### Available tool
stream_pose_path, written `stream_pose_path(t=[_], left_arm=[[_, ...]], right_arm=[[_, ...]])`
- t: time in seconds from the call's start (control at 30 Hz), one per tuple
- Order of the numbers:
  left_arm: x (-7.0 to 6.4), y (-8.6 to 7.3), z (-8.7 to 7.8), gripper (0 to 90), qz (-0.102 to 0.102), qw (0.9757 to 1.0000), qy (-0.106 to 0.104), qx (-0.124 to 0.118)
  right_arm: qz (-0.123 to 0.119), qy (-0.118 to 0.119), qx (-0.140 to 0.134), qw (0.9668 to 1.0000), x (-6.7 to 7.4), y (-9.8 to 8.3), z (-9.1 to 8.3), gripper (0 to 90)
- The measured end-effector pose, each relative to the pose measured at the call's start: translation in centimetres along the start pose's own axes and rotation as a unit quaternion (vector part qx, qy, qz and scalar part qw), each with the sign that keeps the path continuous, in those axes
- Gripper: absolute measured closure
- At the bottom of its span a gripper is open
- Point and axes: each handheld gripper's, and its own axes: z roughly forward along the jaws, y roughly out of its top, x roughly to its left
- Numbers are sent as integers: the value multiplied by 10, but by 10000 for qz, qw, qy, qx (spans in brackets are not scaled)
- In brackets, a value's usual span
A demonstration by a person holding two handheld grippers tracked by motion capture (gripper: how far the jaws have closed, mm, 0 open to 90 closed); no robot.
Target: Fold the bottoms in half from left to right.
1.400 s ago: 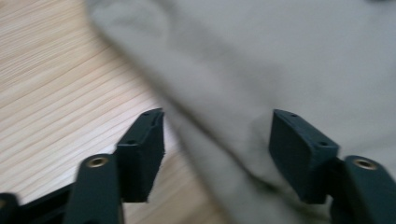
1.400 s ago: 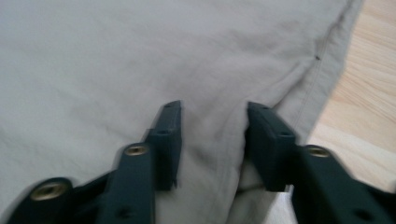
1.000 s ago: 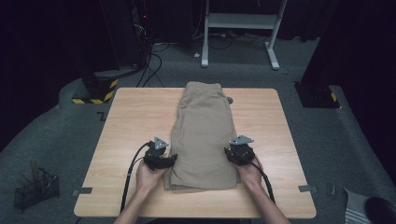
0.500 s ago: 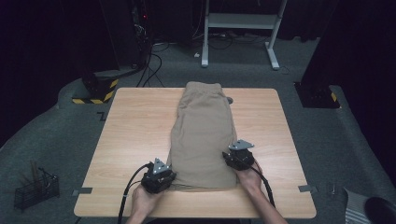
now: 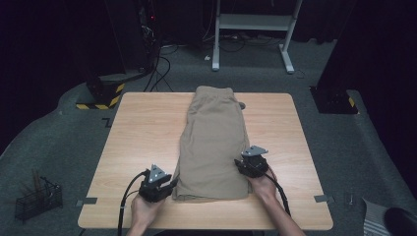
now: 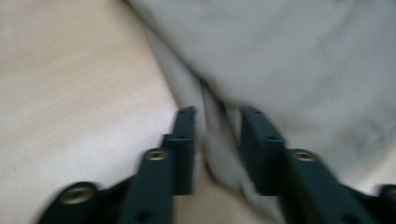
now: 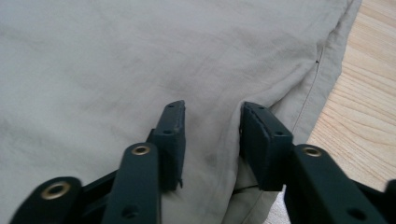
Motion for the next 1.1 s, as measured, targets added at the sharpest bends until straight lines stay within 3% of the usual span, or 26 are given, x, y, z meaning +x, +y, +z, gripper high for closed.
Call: stream_pose_path(t=[0.13, 0.27, 0.37, 0.57, 0.63, 0.7, 0.8, 0.83, 0.9, 0.97, 1.03, 1.1], left_arm=[[16, 25, 24, 460, -377, 9990, -128, -191], [25, 45, 51, 453, -471, 9987, -12, -212], [30, 52, 67, 487, -465, 9988, 22, -138], [32, 46, 83, 697, -165, 9995, 145, 211], [28, 44, 81, 772, -87, 9997, 71, 234], [20, 42, 77, 840, 132, 9995, 65, 286], [5, 35, 65, 865, 430, 9982, -37, 415], [3, 33, 61, 864, 428, 9979, -126, 466], [4, 34, 53, 822, 263, 9990, -192, 319], [10, 45, 54, 690, 81, 9999, -51, 45], [15, 58, 63, 590, 7, 9999, 92, -62], [19, 66, 77, 552, -86, 9999, 123, -14]], right_arm=[[134, 37, -140, 9998, -3, 5, -2, 568], [336, 73, -190, 9992, -11, 11, 2, 559], [496, 109, -77, 9987, -17, 13, 10, 536], [392, 84, 80, 9992, -17, 9, 12, 547], [373, 110, 68, 9992, -16, 5, 8, 546], [337, 137, 66, 9993, -14, 1, 3, 547], [275, 188, 119, 9994, -8, -8, -8, 549], [219, 240, 142, 9994, -6, -11, -13, 549], [136, 340, 192, 9991, -2, -17, -21, 567], [186, 296, 180, 9992, -3, -16, -23, 574], [380, 171, -8, 9991, -9, -8, -20, 554], [495, 26, -140, 9987, -16, 4, -10, 537]])
